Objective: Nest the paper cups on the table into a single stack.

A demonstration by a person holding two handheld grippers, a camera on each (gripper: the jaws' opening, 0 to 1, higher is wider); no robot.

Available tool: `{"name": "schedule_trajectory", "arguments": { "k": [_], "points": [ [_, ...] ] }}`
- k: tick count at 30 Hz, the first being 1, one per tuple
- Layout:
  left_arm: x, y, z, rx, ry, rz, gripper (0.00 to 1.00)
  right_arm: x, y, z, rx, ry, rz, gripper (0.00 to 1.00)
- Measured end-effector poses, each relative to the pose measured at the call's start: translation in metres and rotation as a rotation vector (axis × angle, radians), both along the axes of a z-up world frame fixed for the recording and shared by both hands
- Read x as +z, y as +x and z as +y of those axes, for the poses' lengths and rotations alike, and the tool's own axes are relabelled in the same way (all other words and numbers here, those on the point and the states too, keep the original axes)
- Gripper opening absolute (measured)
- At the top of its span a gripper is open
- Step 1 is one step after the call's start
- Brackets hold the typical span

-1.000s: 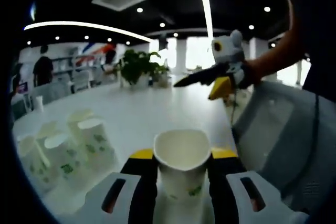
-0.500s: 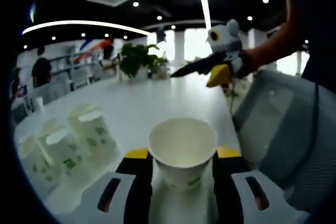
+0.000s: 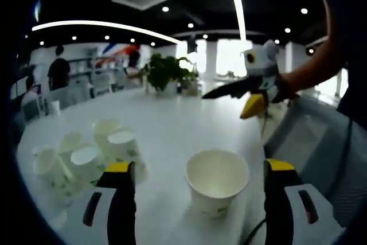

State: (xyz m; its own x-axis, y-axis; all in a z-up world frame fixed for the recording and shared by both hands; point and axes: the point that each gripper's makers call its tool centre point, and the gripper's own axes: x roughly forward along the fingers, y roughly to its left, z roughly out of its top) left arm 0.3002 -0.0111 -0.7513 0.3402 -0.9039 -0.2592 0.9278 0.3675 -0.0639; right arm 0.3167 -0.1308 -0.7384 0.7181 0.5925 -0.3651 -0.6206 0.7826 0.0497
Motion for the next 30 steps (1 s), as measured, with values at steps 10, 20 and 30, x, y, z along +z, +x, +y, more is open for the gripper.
{"name": "schedule_trajectory", "arguments": {
  "k": [10,20,30],
  "points": [
    [0.035,0.025,0.032,0.146,-0.062,0.001,0.98,0.006,0.006,0.002,-0.007,0.017,-0.018,1.00],
    [0.038,0.033,0.067,0.241,-0.018,-0.010,0.98,0.010,0.010,0.000,-0.005,0.021,-0.033,1.00],
    [0.022,0.039,0.098,0.316,0.055,0.038,0.98,0.017,0.014,-0.009,-0.008,0.018,-0.071,1.00]
  ]
}}
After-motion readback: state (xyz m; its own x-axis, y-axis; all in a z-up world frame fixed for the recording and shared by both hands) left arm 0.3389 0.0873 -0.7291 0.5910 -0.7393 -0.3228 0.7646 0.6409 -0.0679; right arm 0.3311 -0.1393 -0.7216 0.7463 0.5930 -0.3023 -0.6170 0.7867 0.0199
